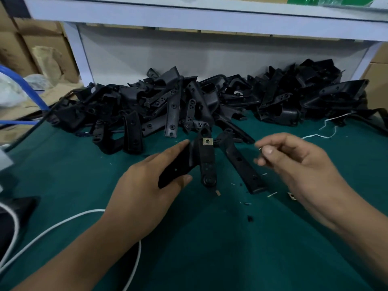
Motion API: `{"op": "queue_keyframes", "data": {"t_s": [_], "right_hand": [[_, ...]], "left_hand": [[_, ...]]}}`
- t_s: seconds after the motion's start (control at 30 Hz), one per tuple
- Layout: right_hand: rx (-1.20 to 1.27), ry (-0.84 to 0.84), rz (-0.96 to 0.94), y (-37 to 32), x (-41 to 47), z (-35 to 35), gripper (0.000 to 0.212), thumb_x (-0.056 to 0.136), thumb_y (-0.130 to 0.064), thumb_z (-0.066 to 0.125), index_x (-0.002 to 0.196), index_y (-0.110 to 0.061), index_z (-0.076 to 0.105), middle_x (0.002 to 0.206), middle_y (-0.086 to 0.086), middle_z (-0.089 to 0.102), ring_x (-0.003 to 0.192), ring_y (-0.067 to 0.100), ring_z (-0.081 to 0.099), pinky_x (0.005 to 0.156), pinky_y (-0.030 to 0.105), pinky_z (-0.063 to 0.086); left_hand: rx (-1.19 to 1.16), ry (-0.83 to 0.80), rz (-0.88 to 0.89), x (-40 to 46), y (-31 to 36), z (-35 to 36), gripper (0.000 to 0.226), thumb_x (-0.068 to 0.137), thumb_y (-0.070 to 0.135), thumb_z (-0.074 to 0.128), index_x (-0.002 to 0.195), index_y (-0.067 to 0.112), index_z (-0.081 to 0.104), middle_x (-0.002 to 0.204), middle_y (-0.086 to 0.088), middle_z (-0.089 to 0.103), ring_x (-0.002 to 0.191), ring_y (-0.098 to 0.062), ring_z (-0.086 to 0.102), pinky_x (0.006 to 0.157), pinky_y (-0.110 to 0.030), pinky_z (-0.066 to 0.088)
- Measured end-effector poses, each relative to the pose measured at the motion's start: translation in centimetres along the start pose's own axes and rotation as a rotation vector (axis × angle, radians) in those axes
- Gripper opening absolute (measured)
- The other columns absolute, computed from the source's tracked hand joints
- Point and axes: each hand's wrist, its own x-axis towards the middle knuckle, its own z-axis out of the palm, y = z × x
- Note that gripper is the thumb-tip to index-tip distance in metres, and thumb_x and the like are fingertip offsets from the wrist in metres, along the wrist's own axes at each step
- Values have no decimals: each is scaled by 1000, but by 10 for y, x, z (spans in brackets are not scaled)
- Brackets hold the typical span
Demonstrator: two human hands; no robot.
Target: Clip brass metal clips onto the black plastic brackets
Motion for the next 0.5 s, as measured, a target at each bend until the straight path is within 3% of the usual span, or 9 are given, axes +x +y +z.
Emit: {"op": "queue_keyframes", "data": {"t_s": [0.1, 0.27, 0.37, 0.5], "right_hand": [[379, -28, 82, -3, -6, 21, 19, 84, -20, 75, 102, -14, 75, 86, 3, 67, 88, 22, 72, 95, 36, 59], [594, -129, 231, -4, -15, 38, 11, 94, -5, 70, 104, -7, 66, 87, 12, 59, 88, 27, 70, 105, 54, 54], [591, -156, 240, -5, -18, 42, 25, 94, -8, 68, 119, -5, 70, 89, 10, 61, 94, 26, 70, 106, 52, 53], [569, -150, 252, -5, -19, 43, 18, 91, -7, 69, 107, -7, 78, 91, 11, 73, 101, 33, 74, 101, 41, 57]], "left_hand": [[-31, 5, 14, -1, 2, -1, 66, 90, 48, 69, 144, 67, 36, 130, 35, 59, 116, 9, 58, 95, -29, 55], [-28, 5, 19, -1, 2, -1, 66, 89, 48, 69, 144, 66, 37, 132, 35, 57, 119, 12, 56, 99, -30, 53], [-32, 6, 24, -2, 2, 0, 66, 88, 49, 68, 144, 65, 37, 135, 34, 57, 121, 12, 54, 101, -29, 52], [-23, 4, 29, -2, 3, 0, 66, 87, 49, 67, 143, 66, 38, 133, 34, 58, 120, 11, 56, 98, -29, 53]]}}
